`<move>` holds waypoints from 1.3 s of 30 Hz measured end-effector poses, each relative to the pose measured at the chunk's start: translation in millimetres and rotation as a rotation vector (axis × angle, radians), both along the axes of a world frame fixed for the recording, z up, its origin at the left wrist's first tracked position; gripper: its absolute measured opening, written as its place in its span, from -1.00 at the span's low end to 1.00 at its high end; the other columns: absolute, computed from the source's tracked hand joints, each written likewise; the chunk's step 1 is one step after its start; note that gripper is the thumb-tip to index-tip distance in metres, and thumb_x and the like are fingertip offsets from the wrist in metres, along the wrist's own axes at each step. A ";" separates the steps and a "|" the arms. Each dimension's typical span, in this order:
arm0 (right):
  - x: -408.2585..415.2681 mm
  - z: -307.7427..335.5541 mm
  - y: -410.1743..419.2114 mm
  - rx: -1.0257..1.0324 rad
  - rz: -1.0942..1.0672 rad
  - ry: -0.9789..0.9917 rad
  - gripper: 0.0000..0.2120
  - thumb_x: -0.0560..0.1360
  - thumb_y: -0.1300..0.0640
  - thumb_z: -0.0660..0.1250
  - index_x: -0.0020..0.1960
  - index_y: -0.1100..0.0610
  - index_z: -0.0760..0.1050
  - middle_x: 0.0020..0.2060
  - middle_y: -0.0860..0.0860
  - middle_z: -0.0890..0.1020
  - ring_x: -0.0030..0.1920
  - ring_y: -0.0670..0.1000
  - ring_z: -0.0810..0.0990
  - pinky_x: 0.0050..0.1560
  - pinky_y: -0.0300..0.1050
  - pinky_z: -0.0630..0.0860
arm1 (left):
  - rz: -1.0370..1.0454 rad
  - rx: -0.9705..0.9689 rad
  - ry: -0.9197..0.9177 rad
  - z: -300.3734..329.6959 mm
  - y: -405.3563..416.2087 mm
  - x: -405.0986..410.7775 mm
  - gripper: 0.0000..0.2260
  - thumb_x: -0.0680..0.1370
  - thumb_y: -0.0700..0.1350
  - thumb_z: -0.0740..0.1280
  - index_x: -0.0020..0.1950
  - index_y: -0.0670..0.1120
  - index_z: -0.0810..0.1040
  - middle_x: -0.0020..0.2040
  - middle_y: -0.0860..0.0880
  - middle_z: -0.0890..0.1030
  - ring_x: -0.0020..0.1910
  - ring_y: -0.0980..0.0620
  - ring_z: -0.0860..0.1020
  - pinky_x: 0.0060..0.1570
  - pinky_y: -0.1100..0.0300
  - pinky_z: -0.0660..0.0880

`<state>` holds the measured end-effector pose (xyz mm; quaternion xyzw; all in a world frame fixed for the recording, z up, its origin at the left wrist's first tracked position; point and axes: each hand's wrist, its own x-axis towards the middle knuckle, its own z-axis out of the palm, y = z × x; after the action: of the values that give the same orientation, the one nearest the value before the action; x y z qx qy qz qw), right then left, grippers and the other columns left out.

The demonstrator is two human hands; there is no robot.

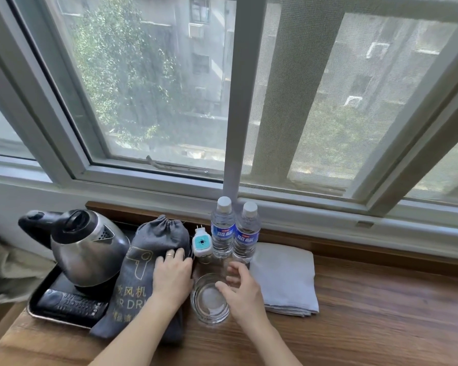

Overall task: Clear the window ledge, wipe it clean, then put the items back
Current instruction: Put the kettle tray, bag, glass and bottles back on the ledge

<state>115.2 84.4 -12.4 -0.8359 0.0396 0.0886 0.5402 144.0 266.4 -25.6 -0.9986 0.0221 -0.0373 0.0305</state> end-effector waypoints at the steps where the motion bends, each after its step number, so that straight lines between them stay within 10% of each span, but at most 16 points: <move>1: -0.1 -0.5 0.6 0.000 0.001 0.003 -0.51 0.46 0.10 0.49 0.35 0.03 0.45 0.17 -0.08 0.57 0.11 -0.18 0.57 0.00 -0.45 0.51 | -0.007 0.006 0.008 -0.5 0.6 -0.1 -0.68 0.00 -0.04 0.62 -0.39 -0.08 0.58 -0.27 -0.11 0.56 -0.27 -0.20 0.54 -0.32 0.02 0.42; 19: 6.3 -8.0 25.2 -0.002 0.013 0.047 -0.48 0.46 0.11 0.49 0.37 0.02 0.43 0.21 -0.06 0.57 0.11 -0.19 0.56 -0.02 -0.46 0.50 | 0.025 0.090 0.095 -0.3 37.6 10.7 -0.70 0.24 0.17 0.53 -0.12 0.06 0.69 -0.01 -0.03 0.60 0.02 -0.12 0.53 -0.09 0.01 0.43; 28: 20.3 0.4 46.4 -0.066 0.107 0.012 -0.36 0.45 0.14 0.43 0.49 0.00 0.32 0.32 -0.09 0.50 0.21 -0.13 0.53 0.26 -0.11 0.52 | 0.027 -0.614 -0.003 19.5 8.1 37.7 -0.32 0.36 0.06 0.51 0.44 0.08 0.37 0.17 0.01 0.51 0.10 -0.01 0.55 0.05 0.04 0.55; 32: 27.0 1.7 48.4 -0.105 0.139 0.026 -0.36 0.47 0.20 0.39 0.51 0.02 0.30 0.36 -0.12 0.45 0.37 -0.13 0.42 0.42 -0.24 0.30 | 0.012 -0.625 0.095 23.2 2.9 52.9 -0.39 0.43 0.08 0.46 0.45 0.14 0.37 0.22 0.03 0.50 0.17 0.01 0.52 0.14 0.11 0.47; 39: 28.3 -6.1 47.2 -0.104 0.133 0.034 -0.32 0.41 0.17 0.39 0.50 -0.03 0.30 0.32 -0.15 0.48 0.32 -0.15 0.46 0.34 -0.05 0.47 | -0.014 -0.634 0.103 13.0 7.4 60.7 -0.52 0.42 0.08 0.48 0.32 0.10 0.52 0.18 0.02 0.49 0.15 0.02 0.52 0.15 0.13 0.45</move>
<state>143.5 131.6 -18.5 -0.8621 -0.0023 0.1361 0.4881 204.6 273.8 -12.6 -0.9588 0.0179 0.0082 -0.2836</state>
